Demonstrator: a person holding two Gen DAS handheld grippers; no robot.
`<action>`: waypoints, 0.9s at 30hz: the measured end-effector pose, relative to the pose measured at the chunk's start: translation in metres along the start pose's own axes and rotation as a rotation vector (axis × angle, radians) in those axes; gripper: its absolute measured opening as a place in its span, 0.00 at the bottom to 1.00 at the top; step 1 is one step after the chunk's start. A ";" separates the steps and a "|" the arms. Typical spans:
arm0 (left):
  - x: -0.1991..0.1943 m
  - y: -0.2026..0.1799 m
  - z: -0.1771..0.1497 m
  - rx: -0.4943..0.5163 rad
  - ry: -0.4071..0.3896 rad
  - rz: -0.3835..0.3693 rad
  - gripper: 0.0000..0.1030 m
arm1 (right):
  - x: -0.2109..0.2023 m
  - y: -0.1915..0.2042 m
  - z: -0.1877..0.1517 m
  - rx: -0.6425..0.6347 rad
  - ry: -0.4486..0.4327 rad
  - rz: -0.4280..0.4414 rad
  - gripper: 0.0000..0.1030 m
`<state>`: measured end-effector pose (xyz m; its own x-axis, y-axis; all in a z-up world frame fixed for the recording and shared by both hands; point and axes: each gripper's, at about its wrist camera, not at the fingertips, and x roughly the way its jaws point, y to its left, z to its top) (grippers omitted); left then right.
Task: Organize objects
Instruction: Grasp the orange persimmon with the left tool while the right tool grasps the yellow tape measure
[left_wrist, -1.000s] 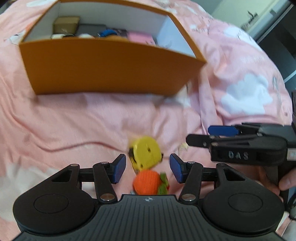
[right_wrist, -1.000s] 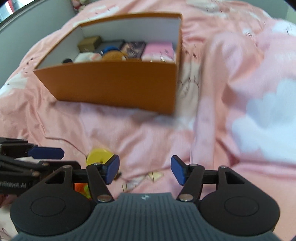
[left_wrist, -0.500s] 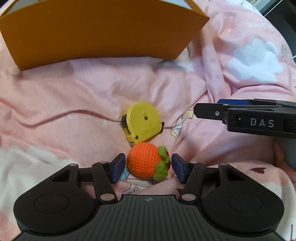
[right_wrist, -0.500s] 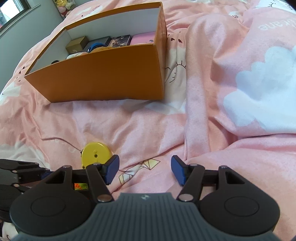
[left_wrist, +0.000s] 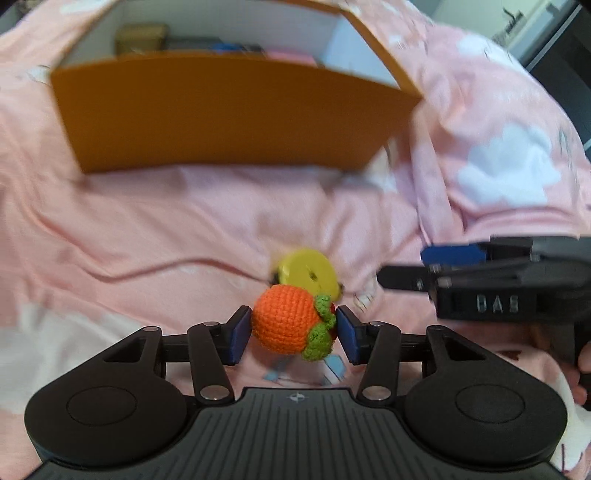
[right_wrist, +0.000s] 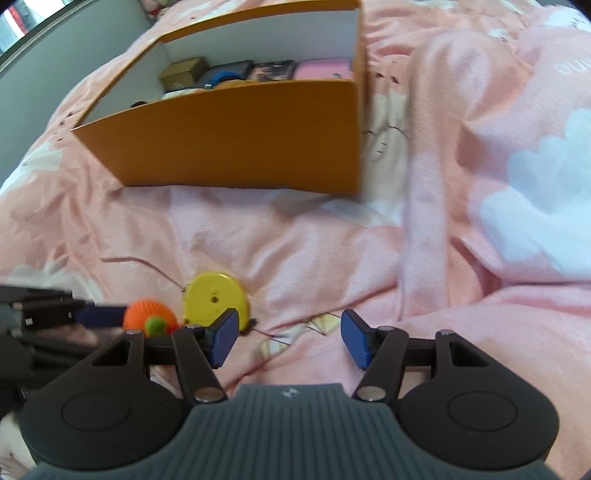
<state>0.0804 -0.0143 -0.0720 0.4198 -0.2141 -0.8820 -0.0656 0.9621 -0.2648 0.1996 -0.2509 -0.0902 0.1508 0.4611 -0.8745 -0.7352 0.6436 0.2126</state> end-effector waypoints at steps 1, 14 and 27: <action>-0.004 0.003 0.001 -0.002 -0.015 0.015 0.55 | 0.000 0.003 0.001 -0.017 -0.002 0.013 0.61; -0.021 0.035 0.005 -0.086 -0.099 0.099 0.55 | 0.034 0.050 0.022 -0.218 0.102 0.117 0.60; -0.004 0.038 0.008 -0.095 -0.049 0.077 0.55 | 0.065 0.044 0.019 -0.180 0.176 0.134 0.54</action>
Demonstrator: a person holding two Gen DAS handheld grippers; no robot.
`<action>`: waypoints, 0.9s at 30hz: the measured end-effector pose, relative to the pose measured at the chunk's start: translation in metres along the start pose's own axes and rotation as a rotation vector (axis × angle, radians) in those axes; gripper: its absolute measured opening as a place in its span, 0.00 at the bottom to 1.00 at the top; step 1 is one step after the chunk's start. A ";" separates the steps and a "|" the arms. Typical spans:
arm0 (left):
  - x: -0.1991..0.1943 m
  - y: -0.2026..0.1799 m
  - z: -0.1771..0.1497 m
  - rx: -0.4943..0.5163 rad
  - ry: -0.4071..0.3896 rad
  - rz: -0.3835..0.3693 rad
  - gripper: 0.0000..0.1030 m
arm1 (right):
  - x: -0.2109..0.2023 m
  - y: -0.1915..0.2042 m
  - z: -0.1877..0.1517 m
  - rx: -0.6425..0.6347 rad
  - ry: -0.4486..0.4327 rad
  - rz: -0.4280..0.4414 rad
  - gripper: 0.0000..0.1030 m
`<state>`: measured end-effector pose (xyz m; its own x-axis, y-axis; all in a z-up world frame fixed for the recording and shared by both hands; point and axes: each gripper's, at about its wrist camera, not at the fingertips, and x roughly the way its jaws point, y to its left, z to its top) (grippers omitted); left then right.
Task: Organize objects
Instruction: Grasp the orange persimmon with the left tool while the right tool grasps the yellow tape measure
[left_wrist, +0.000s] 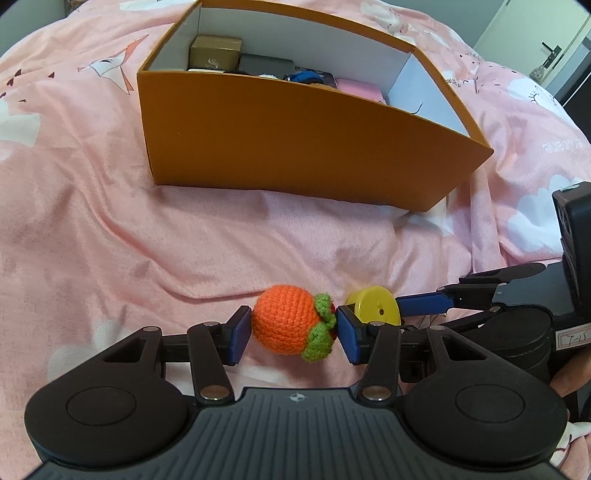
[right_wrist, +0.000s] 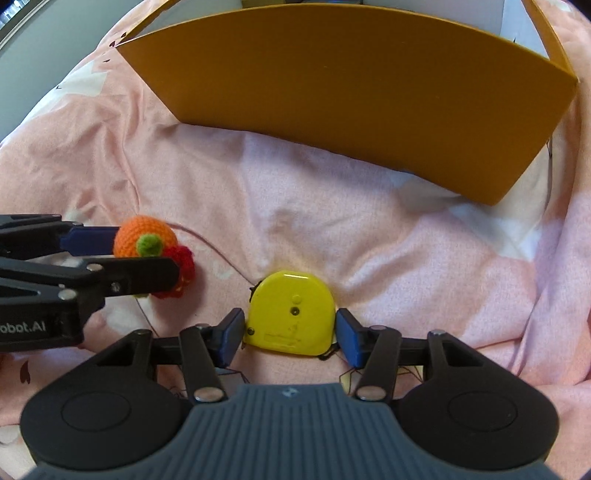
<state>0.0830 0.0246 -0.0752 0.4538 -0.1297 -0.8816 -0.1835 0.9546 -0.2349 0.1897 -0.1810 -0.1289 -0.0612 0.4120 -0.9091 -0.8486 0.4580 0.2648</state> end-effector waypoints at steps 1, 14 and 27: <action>-0.001 0.000 0.000 -0.001 -0.003 -0.002 0.55 | -0.002 0.000 -0.001 -0.001 -0.004 -0.001 0.54; -0.036 -0.010 0.021 0.001 -0.111 -0.107 0.55 | -0.072 -0.009 0.011 0.006 -0.173 -0.041 0.07; -0.013 -0.009 0.011 0.009 -0.013 -0.071 0.55 | -0.024 0.007 0.007 -0.151 -0.016 -0.043 0.53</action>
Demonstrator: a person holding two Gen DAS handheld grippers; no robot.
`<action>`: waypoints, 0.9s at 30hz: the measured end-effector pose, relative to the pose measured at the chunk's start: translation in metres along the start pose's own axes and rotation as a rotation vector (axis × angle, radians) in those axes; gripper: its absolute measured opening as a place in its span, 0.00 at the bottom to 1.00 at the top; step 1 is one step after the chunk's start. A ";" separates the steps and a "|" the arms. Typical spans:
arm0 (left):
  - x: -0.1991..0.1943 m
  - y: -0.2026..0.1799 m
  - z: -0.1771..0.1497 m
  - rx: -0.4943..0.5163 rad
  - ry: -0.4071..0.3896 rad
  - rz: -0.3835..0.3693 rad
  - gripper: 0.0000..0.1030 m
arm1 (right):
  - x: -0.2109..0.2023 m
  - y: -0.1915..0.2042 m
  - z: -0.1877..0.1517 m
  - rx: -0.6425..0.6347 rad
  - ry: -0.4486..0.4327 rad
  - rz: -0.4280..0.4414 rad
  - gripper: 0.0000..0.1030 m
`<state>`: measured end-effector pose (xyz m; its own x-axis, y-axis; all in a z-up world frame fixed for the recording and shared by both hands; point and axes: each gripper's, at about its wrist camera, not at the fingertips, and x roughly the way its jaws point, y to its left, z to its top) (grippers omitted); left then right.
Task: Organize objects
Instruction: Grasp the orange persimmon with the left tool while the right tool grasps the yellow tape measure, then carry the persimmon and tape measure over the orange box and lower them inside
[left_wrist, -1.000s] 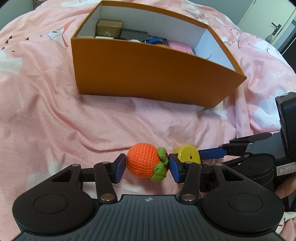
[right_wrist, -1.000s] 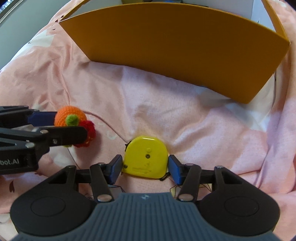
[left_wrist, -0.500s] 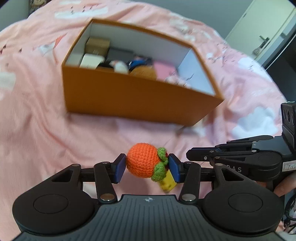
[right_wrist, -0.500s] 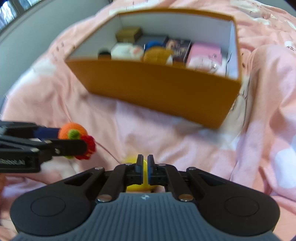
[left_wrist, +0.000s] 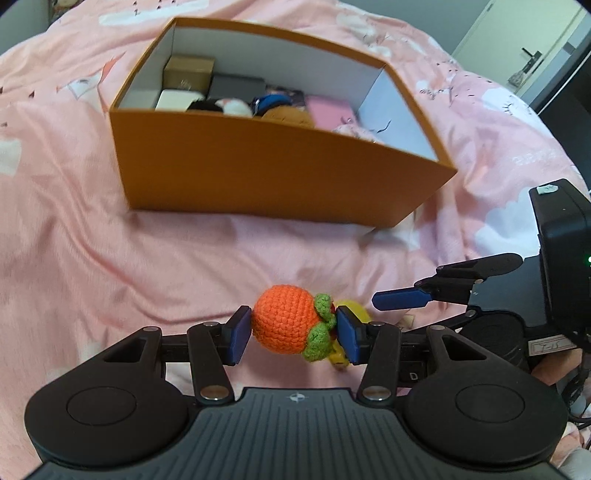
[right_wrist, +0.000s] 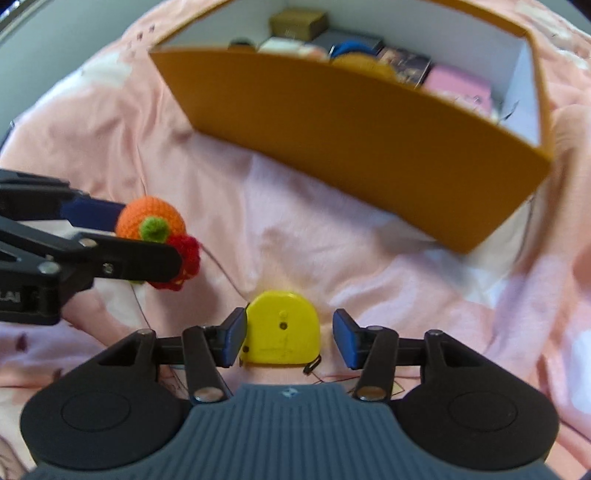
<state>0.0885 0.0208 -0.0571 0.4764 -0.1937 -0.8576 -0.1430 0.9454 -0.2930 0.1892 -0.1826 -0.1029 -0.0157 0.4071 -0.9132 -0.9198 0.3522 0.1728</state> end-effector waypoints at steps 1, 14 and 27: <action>0.002 0.002 -0.001 -0.005 0.006 0.000 0.55 | 0.004 0.000 0.001 -0.001 0.010 0.002 0.55; 0.002 0.004 -0.001 -0.010 0.004 -0.012 0.55 | 0.012 0.003 0.005 0.004 0.038 0.018 0.54; -0.041 -0.017 0.056 0.056 -0.146 -0.099 0.55 | -0.093 -0.012 0.044 -0.095 -0.194 -0.020 0.54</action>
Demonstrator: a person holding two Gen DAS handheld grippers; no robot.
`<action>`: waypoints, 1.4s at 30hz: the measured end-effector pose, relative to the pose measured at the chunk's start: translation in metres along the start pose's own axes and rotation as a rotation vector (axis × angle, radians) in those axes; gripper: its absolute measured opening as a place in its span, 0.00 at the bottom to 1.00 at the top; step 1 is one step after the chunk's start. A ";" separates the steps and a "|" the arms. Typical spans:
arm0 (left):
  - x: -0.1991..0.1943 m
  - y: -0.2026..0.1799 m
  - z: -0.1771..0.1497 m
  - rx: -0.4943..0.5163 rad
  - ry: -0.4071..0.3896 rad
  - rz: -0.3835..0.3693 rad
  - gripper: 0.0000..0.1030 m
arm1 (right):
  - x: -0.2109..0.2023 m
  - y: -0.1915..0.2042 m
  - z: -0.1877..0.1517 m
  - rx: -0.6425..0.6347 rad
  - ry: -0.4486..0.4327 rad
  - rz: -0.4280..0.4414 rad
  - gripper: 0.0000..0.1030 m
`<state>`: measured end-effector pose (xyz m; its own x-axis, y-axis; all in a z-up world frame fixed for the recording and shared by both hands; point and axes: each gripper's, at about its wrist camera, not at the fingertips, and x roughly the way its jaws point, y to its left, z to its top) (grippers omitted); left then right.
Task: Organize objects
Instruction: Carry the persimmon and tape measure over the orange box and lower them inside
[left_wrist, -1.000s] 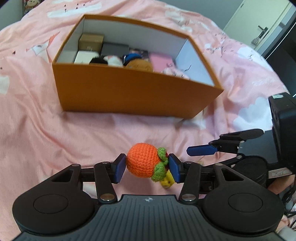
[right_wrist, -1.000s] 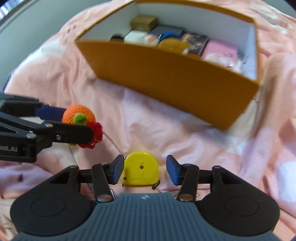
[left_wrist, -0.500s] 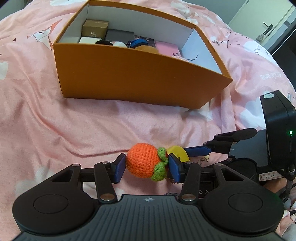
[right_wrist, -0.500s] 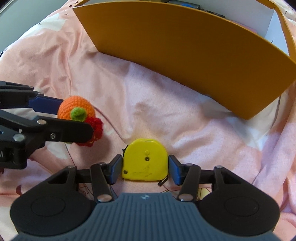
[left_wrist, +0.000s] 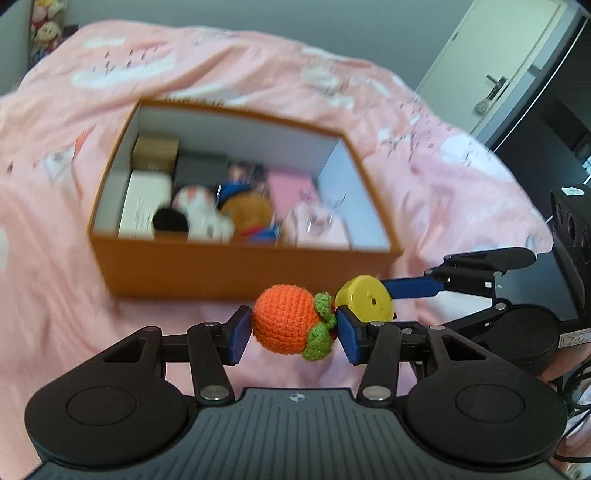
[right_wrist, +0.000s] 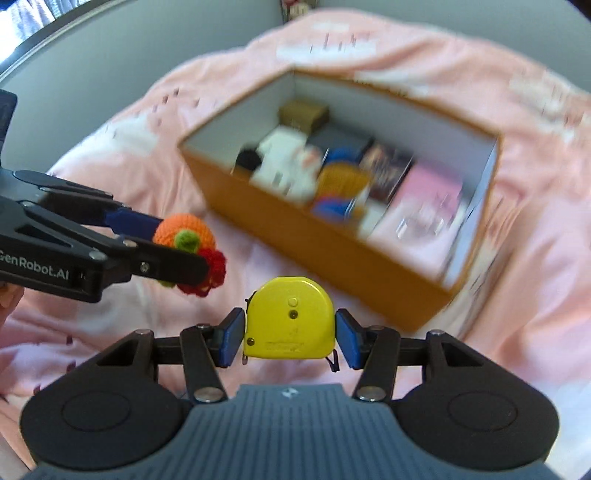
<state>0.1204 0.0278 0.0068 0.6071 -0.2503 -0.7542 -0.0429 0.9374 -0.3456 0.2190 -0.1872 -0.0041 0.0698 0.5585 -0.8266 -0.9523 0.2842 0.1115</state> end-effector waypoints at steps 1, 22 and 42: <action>-0.001 -0.002 0.007 0.012 -0.012 -0.003 0.55 | -0.004 -0.002 0.006 -0.015 -0.016 -0.012 0.54; 0.085 0.020 0.117 0.068 0.038 0.016 0.55 | 0.095 -0.068 0.105 -0.349 0.114 -0.108 0.52; 0.101 0.042 0.115 0.043 0.071 -0.002 0.55 | 0.094 -0.091 0.120 -0.381 0.219 -0.033 0.57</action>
<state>0.2712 0.0693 -0.0202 0.5491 -0.2672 -0.7919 -0.0072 0.9460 -0.3241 0.3481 -0.0669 -0.0257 0.0762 0.3642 -0.9282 -0.9951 -0.0317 -0.0942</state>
